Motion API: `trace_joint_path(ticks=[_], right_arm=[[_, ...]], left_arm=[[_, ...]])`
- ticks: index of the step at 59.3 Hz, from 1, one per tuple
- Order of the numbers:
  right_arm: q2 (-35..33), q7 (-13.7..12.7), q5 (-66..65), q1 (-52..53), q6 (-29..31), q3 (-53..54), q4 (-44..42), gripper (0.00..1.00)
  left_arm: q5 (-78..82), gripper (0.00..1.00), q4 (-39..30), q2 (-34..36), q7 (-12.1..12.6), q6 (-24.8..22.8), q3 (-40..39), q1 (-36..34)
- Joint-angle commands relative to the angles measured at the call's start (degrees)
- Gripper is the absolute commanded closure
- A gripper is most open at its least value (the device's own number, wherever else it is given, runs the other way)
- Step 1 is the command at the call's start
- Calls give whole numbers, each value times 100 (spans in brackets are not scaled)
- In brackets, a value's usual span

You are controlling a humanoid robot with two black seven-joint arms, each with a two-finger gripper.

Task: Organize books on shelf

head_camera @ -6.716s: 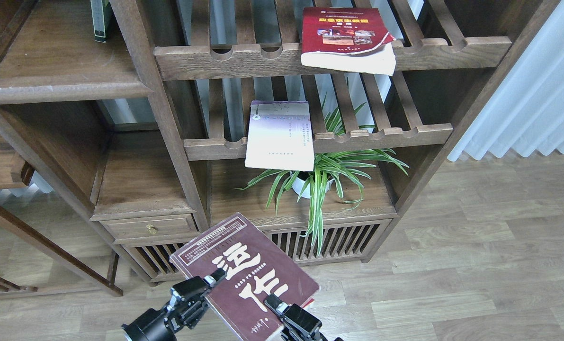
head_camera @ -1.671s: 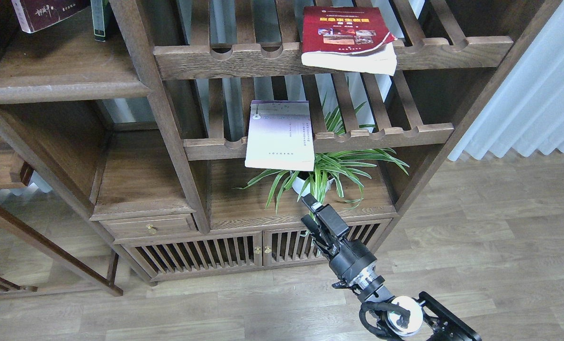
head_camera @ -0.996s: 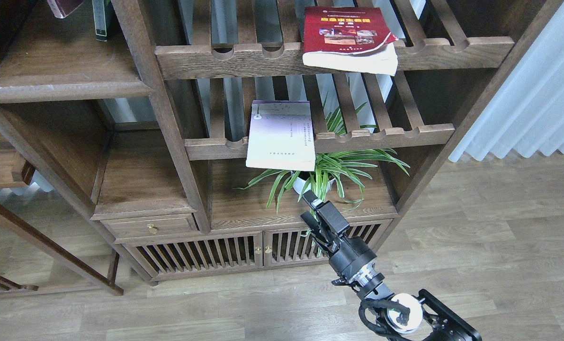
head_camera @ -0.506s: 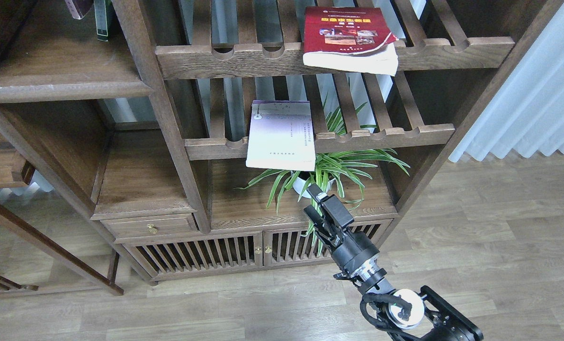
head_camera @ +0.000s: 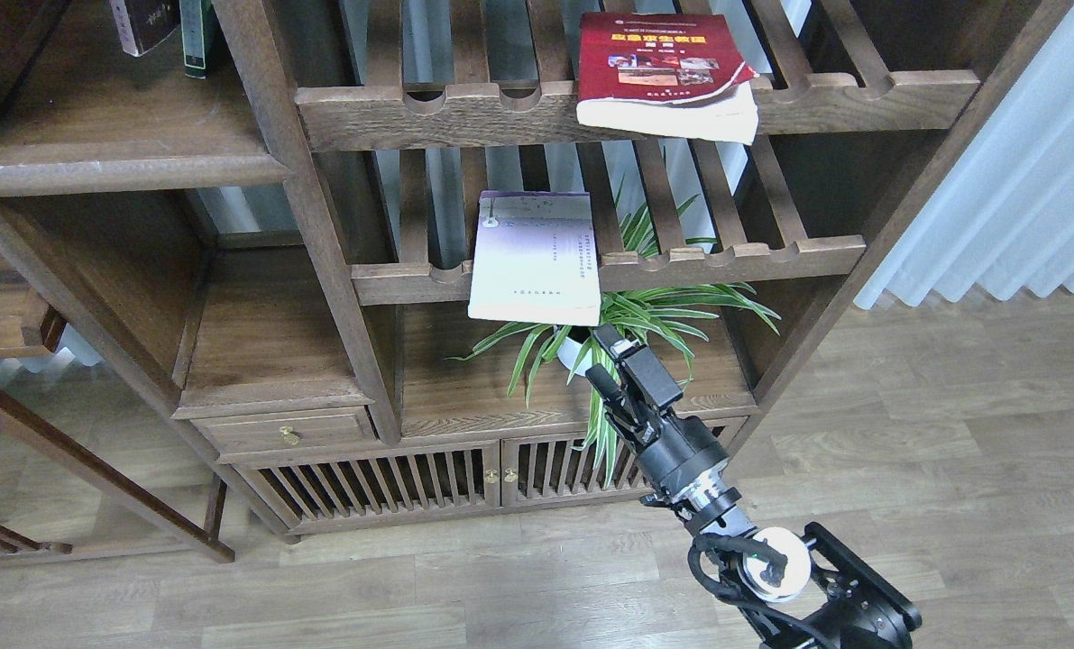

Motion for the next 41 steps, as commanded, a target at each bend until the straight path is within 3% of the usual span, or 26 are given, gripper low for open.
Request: trace_joint_path(ticks=[1,41], right_arm=[[0,7,1,45,0,1,-8,1],[0,7,9,160,0,1,-17,1]], left_arm=[[9,94,20,-15,-7,11,-14,9],[1,91,275,-375,-16,81,-49,-35]])
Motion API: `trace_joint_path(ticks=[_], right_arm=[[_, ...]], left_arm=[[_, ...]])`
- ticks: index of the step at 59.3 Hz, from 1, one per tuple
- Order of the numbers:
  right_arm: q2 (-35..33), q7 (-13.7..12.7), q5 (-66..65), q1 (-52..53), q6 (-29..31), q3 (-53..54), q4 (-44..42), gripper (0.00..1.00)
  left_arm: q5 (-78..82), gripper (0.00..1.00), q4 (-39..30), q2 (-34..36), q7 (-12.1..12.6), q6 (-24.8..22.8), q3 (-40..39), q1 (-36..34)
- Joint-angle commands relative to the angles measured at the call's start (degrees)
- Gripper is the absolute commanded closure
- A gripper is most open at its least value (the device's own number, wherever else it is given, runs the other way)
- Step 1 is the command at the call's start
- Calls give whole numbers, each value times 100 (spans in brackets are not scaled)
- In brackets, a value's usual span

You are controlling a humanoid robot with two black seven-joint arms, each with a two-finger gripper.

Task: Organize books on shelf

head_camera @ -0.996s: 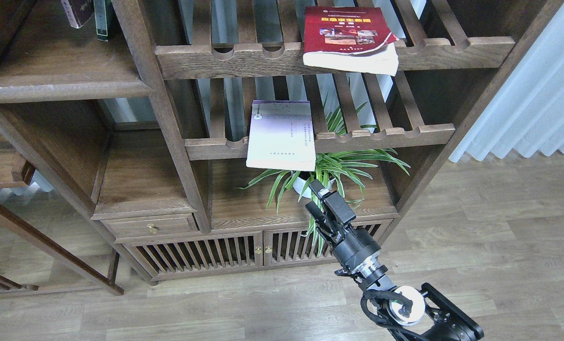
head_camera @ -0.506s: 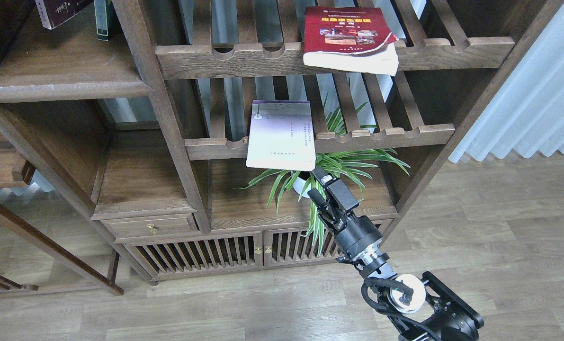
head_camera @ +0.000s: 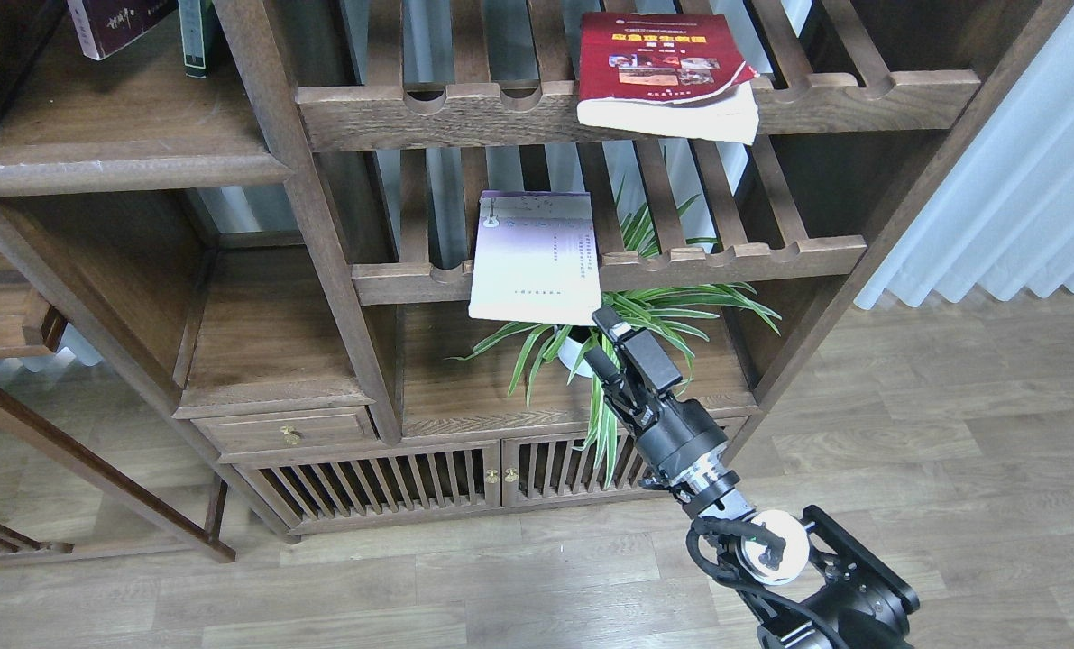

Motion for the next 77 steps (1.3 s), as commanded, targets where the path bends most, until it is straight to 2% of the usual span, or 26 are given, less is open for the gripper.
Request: trace_joint_path(ticks=[1,18,22,25,33,40,61,72,77], right_arm=[[0,0,0,-1,0,0,9,1],[0,0,0,-10,0,8,9,1],[0,0,0,-10,0,8,9,1],[0,0,0,-1,0,0,9,1],[0,0,0,-1,0,0,9,1],[0,0,0,-1,0,8,9,1],[0,0,0,-1,0,8,9,1],[0,0,-9,-1,0,0,9,1],[0,0,-9,-1,0,0,9,1]], left_arm=[[-8,91,133,-120,-10,5,-7,-36],[-8,90,204,-190,-36,66,-25,-62],[-8,85,204,-217,-36,75,-34,-62],[-8,76,204,-243,-27,110,-34,-71],[-16,70,204,-287,-27,137,-34,-71],[-25,59,177,-314,-27,154,-34,-71],[-25,51,37,-314,-1,154,-34,-141],[-43,45,-394,-59,78,154,-16,-141],[-60,42,-675,196,192,154,-16,-80]])
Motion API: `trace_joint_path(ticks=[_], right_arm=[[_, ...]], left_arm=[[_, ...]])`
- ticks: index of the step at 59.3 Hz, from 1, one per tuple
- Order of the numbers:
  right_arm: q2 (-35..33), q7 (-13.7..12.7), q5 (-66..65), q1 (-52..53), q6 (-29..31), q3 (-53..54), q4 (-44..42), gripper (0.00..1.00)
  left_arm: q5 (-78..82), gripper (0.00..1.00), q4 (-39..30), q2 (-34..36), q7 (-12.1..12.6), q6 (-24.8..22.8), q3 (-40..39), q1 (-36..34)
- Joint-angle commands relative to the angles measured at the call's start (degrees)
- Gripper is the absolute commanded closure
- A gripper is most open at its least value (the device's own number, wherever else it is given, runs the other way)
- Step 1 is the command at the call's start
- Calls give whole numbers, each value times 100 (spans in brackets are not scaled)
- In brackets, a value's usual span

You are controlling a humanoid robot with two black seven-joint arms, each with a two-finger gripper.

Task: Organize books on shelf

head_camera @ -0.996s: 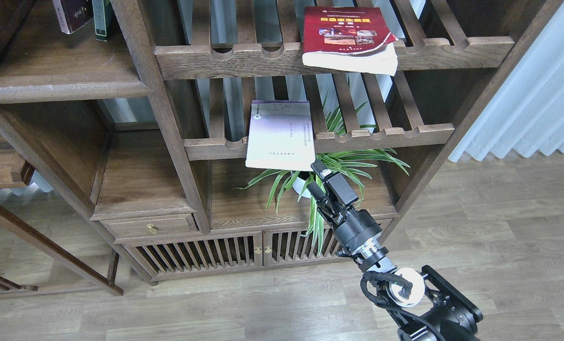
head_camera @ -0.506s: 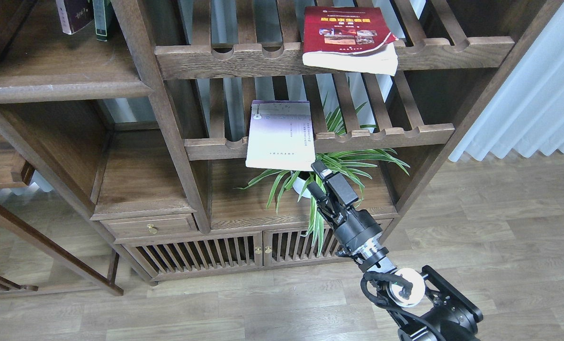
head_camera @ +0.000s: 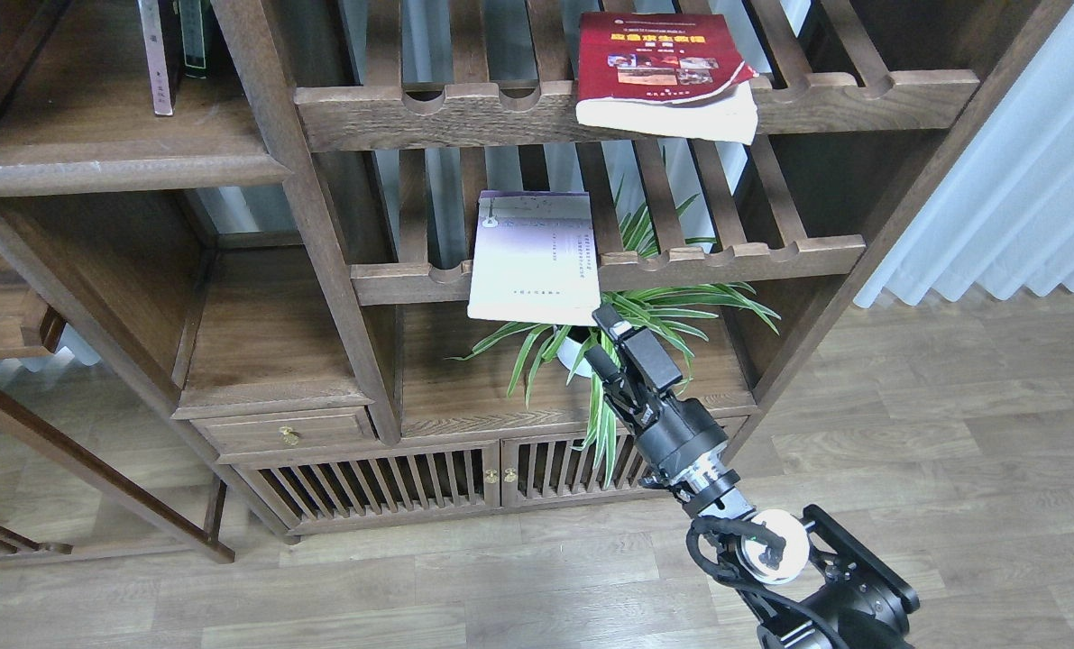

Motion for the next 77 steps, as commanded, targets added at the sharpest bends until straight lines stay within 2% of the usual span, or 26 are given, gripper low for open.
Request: trace_joint_path(ticks=[1,10,18,27,33,40,43,45,47,54,60,72,77], right_arm=[[0,0,-9,0,0,-3,0,1],[0,-9,-9,0,0,-12,0,1],[0,-9,-18,0,0,-29,8,1],[0,-26,-61,0,0,-99,17,1],[0,-35,-70,0,0,-108,17,1],[0,-35,-70,8,0,-47,8,1],[0,-26,-70,8,0,-20,9,1],[0,-9,-70,8,0,-20,17,1],[0,-9,-70,8,0,-20,17,1],[0,-9,-61,0,0,-64,26,1],[0,-18,-61,35,0,-82,122,1],[0,-18,-105,202,0,-91,290,1],[0,-18,-105,211,0,-29,676,1]], left_arm=[[-22,42,-439,389,155,0,15,92],[-101,29,-1186,1101,472,0,-3,382],[-470,27,-1889,1576,481,61,-20,804],[-908,26,-2881,2163,489,473,-29,1111],[-1164,25,-3286,2463,498,667,-20,1270],[-1533,18,-3954,3061,490,817,-11,1586],[-1621,10,-4209,3334,411,817,-3,1753],[-1656,2,-4280,3553,384,730,32,1850],[-1665,0,-4263,3633,375,616,32,1867],[-1788,0,-4263,3651,384,36,-90,1868],[-1972,0,-4263,3642,402,-272,-134,1868],[-2377,0,-4263,3668,402,-322,-126,1911],[-2465,0,-4263,3721,375,-322,-134,2122]])
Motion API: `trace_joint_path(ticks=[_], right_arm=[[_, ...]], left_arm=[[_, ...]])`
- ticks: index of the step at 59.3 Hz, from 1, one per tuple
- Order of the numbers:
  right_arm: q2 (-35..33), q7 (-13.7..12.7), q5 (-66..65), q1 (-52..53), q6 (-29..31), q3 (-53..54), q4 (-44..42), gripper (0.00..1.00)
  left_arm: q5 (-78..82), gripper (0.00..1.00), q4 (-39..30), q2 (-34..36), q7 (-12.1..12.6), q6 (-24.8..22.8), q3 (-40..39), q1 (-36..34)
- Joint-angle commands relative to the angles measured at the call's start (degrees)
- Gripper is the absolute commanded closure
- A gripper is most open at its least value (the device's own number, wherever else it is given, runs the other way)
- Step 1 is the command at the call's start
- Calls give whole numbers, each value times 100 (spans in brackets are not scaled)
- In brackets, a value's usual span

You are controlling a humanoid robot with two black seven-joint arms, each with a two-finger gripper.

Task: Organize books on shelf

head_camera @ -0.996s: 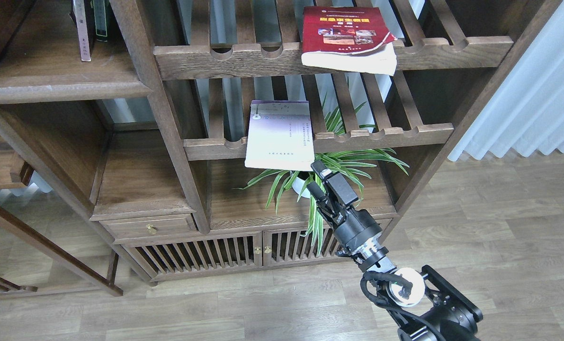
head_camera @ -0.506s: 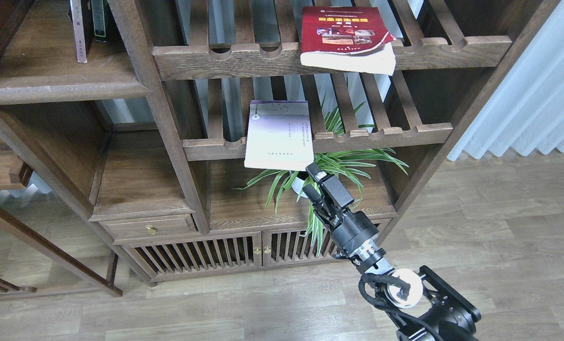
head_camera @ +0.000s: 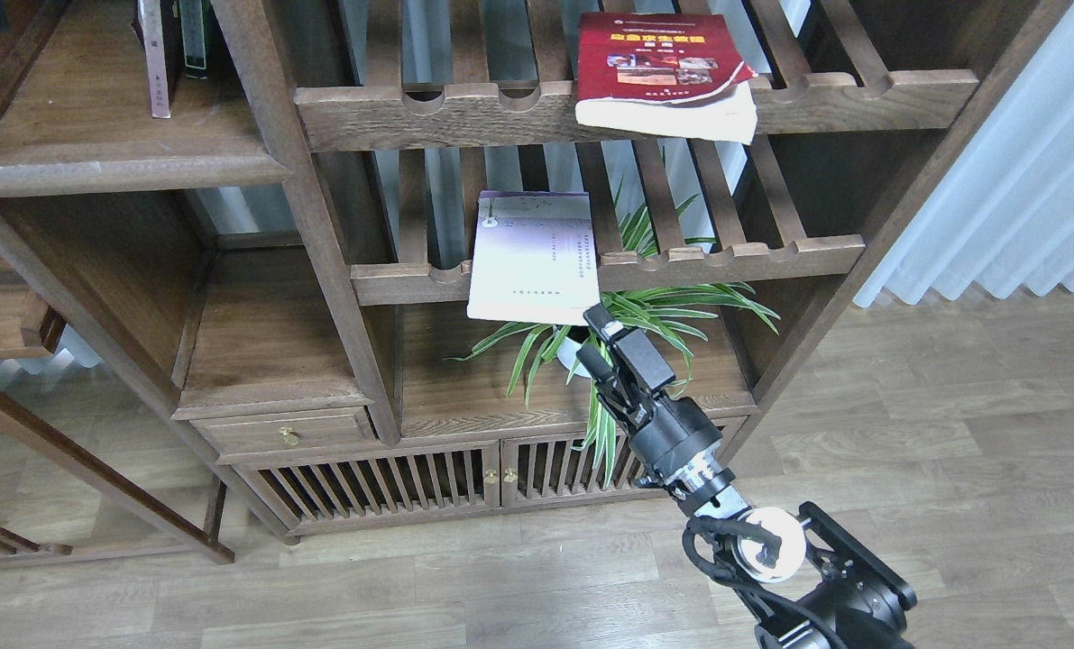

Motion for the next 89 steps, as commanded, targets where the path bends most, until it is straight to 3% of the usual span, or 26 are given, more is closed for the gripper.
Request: trace_joint_path(ticks=[1,19,31,39,46,56,69,76,84,87,88,89], right_arm=[[-1,0,7,21,0,50,358,1],[-132,0,-28,12,0,59,1185,1],[-238,9,-151,-41,0,94,1510,1],[-220,9,-326,-199,0,349,1537,1],[-229,9,-590,-348,0,411,1554,1],[-1,9,-985,-700,0,551,1607,1],[-1,9,-1021,-525,0,604,1624,1],[-1,17,-1021,-314,0,613,1721,1],[-1,26,-1003,-59,0,604,1835,1],[-1,35,-1003,99,-215,613,1826,1],[-1,209,-986,509,-1025,639,1792,1],[-1,237,-977,548,-1103,639,1791,1]], left_arm=[[-88,0,-1,28,-30,0,-5,195],[-123,0,-1,-200,-135,0,-40,696],[-115,0,-1,-1017,-117,0,-453,959],[-106,0,-1,-1992,75,0,-1076,1819],[-62,2,-1,-2309,331,0,-1507,2532],[-62,1,-1,-2441,366,0,-2333,3788],[-53,0,8,-3574,375,0,-2869,5247],[-44,0,43,-4137,384,0,-3072,5740],[-62,0,263,-4428,366,0,-3327,5846],[-62,0,386,-4507,366,0,-3415,5855],[-97,0,560,-4551,366,0,-3519,5864],[-106,0,571,-4551,357,0,-3520,5864]])
